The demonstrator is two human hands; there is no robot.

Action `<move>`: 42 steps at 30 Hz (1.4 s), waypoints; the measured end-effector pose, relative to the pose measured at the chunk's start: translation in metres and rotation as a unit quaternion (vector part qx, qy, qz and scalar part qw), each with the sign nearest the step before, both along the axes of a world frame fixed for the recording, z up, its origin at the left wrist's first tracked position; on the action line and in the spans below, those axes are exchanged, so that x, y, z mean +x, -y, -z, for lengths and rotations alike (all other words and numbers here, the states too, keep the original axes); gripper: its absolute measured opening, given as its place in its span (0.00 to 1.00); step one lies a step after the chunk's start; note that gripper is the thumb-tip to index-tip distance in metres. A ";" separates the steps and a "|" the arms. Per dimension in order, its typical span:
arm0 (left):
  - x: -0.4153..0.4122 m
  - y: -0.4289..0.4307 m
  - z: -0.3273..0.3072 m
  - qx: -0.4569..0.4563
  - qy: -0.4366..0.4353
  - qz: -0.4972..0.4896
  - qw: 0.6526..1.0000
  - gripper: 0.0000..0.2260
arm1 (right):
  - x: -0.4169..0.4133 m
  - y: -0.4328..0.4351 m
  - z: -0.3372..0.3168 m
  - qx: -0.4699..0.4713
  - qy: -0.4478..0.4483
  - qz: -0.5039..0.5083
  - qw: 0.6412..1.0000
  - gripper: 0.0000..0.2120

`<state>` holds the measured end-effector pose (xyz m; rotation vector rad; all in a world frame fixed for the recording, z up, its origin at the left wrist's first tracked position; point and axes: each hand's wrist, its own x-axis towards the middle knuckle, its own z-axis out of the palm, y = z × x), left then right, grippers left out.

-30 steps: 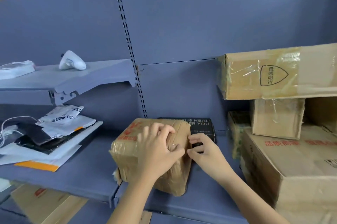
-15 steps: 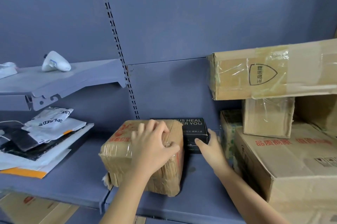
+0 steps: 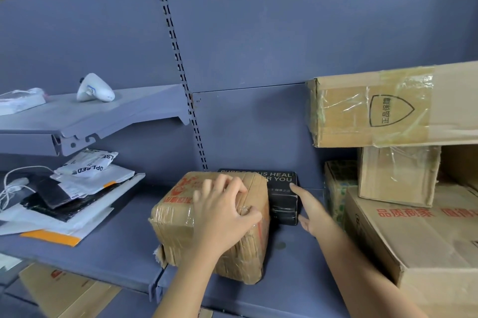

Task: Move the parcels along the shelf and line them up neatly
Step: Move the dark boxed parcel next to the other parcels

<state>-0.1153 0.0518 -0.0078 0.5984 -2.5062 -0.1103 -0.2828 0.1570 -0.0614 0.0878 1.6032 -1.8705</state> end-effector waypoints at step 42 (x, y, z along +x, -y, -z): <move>0.004 -0.005 0.013 -0.028 -0.075 0.002 0.997 0.14 | 0.012 0.026 -0.121 -0.237 -0.033 0.101 0.966 0.37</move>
